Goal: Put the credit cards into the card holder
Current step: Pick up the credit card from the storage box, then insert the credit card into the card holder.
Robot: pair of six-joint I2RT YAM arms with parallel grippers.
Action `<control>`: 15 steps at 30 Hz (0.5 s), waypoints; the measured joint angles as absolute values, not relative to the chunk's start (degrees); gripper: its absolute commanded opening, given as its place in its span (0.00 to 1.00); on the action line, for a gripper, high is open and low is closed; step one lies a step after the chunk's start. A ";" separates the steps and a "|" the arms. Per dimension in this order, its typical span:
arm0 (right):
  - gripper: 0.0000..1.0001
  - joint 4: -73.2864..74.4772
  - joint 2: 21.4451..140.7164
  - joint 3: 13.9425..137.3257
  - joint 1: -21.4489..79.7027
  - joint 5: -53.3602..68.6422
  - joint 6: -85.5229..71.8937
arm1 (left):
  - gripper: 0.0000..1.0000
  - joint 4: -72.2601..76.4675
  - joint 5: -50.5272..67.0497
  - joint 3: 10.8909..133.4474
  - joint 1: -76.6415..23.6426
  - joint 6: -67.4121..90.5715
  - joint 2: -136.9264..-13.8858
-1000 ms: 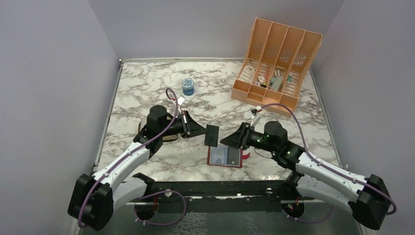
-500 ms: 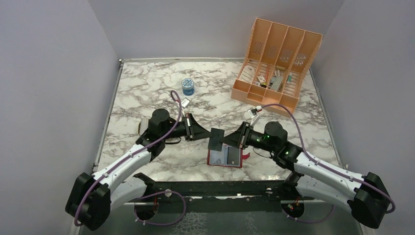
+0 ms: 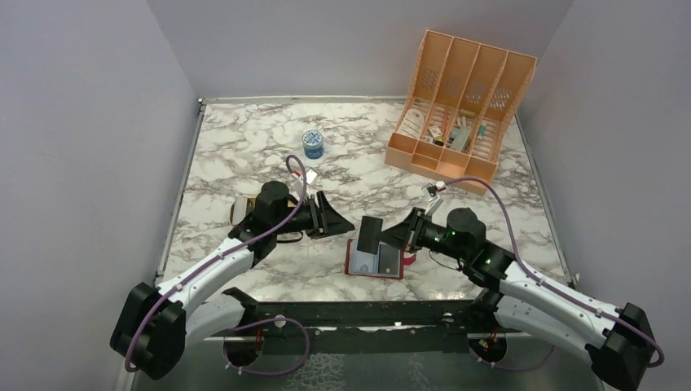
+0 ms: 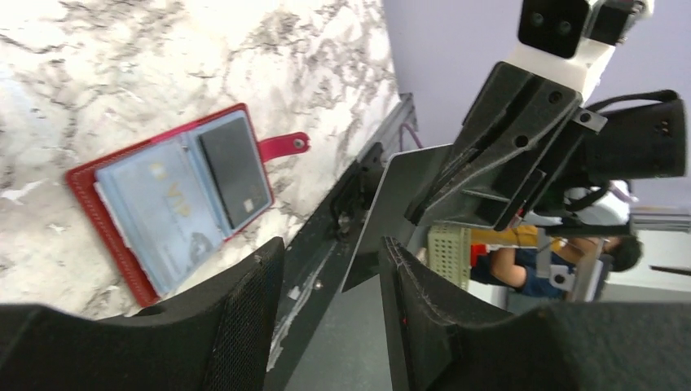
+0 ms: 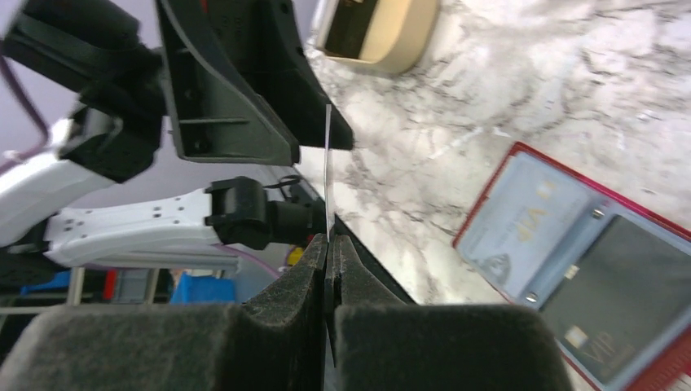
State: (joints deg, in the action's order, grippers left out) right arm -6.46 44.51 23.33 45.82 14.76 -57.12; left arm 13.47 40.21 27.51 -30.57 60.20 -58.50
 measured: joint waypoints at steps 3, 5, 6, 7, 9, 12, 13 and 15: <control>0.01 -2.15 43.62 23.33 45.82 12.58 -55.57 | 0.42 8.95 37.74 29.43 -30.83 56.45 -59.79; 0.01 0.01 43.55 23.33 45.82 11.46 -54.61 | 0.36 7.49 36.56 29.76 -30.89 54.63 -60.36; 0.01 1.21 43.68 23.33 45.82 10.85 -54.06 | 0.33 6.72 35.77 29.78 -31.11 53.76 -60.88; 0.01 2.07 43.99 23.33 45.82 10.35 -53.65 | 0.32 6.28 35.24 29.78 -31.29 53.19 -61.28; 0.01 3.38 45.06 23.33 45.82 9.76 -52.93 | 0.28 5.34 33.89 29.78 -32.08 52.07 -62.96; 0.01 3.95 48.16 23.33 45.82 9.67 -51.90 | 0.19 4.32 31.33 29.78 -33.93 51.24 -65.63; 0.01 4.12 49.45 23.33 45.80 9.69 -51.57 | 0.16 4.14 30.33 29.78 -34.70 50.96 -66.41; 0.01 4.40 52.01 23.33 45.65 9.87 -50.96 | 0.10 4.10 28.80 29.78 -35.92 50.33 -67.59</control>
State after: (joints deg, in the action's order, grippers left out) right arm 4.40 52.01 23.33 45.65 9.87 -50.96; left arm 4.10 28.80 29.78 -35.92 50.33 -67.59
